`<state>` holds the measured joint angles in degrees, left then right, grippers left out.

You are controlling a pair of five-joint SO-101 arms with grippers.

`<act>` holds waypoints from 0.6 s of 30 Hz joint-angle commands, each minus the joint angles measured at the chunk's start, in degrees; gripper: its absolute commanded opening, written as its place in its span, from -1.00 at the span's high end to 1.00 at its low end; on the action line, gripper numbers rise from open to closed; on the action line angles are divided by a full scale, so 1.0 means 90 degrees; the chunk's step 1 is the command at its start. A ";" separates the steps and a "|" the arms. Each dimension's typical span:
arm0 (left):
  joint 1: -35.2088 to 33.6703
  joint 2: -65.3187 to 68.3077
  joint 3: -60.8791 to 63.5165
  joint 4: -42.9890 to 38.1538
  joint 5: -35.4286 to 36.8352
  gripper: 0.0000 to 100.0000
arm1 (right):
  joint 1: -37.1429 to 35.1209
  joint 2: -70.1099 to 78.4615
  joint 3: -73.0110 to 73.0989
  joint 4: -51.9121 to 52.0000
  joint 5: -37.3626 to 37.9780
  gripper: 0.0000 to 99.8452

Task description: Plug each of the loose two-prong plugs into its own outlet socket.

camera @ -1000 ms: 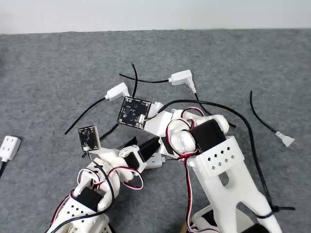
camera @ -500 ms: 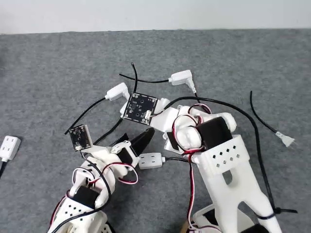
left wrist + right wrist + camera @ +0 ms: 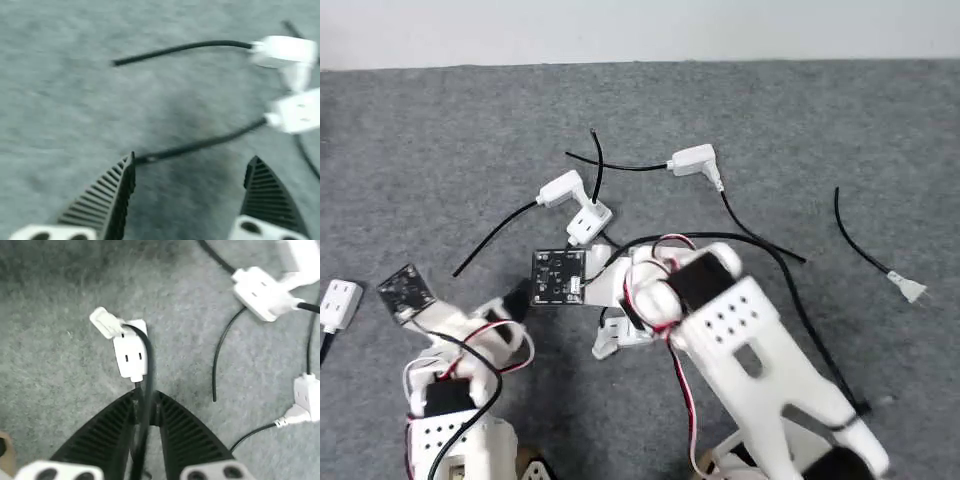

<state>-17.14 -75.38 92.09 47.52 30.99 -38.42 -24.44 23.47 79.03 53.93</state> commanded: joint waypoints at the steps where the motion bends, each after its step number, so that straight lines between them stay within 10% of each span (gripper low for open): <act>1: -0.0147 -0.0059 -0.0122 -0.0078 -0.0156 0.33 | 0.0190 0.0386 -0.0068 -0.0435 0.0303 0.98; 18: 0.0274 -0.0059 0.0327 -0.0869 -0.0156 0.33 | 0.3961 -0.0728 0.0889 -0.0513 0.2716 0.98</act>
<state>-15.12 -75.38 95.43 41.27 30.02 -8.35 -26.90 31.38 75.08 74.68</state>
